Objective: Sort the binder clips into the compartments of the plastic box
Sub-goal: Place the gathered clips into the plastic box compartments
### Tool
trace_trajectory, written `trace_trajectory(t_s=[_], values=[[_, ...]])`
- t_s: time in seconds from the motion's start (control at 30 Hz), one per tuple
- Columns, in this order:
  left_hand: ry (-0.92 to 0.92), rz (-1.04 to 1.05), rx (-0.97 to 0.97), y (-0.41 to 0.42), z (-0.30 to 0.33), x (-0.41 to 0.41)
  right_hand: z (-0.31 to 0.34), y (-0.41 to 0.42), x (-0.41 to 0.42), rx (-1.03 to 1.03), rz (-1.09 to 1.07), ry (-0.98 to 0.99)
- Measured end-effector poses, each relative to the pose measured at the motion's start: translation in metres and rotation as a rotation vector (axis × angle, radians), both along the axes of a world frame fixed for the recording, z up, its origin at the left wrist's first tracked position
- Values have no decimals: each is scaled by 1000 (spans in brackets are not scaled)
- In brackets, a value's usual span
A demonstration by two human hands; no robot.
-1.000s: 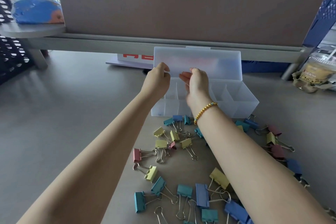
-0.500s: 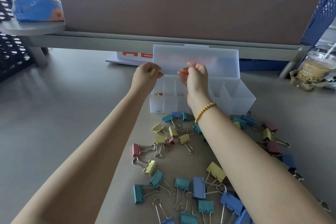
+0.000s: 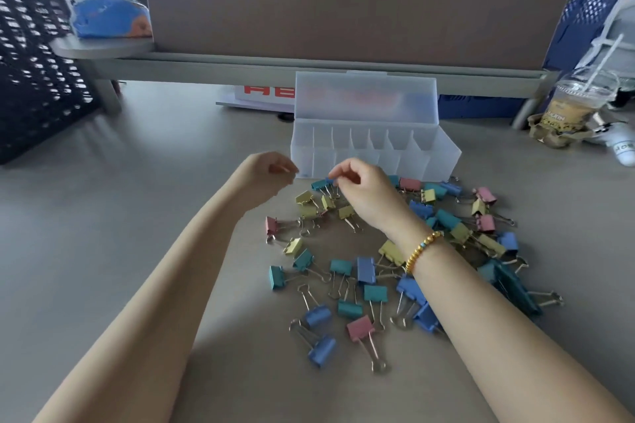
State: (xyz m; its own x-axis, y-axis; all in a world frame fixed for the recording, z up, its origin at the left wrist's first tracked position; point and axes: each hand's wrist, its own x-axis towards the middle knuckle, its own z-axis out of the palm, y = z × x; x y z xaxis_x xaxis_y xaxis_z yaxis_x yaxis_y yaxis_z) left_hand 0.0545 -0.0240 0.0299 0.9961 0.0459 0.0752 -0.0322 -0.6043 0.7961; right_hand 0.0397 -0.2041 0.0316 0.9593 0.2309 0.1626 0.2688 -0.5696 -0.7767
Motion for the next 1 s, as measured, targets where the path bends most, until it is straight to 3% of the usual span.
trace_trajectory(t_s=[0.23,0.37,0.53,0.63,0.77,1.0], values=[[74,-107,306,1,-16,-40,-25,6,-27,-438,63,-44],[102,-63,468,16,-20,-48,-29,8,-28,-528,26,-165],[94,-79,490,19,-20,-52,-32,5,-25,-604,-5,-280],[57,-88,547,16,-19,-49,-31,4,-24,-588,-13,-262],[44,-101,575,10,-17,-53,-27,1,-25,-398,-19,-151],[43,-103,304,-5,-10,-58,-11,-8,-28,-38,7,123]])
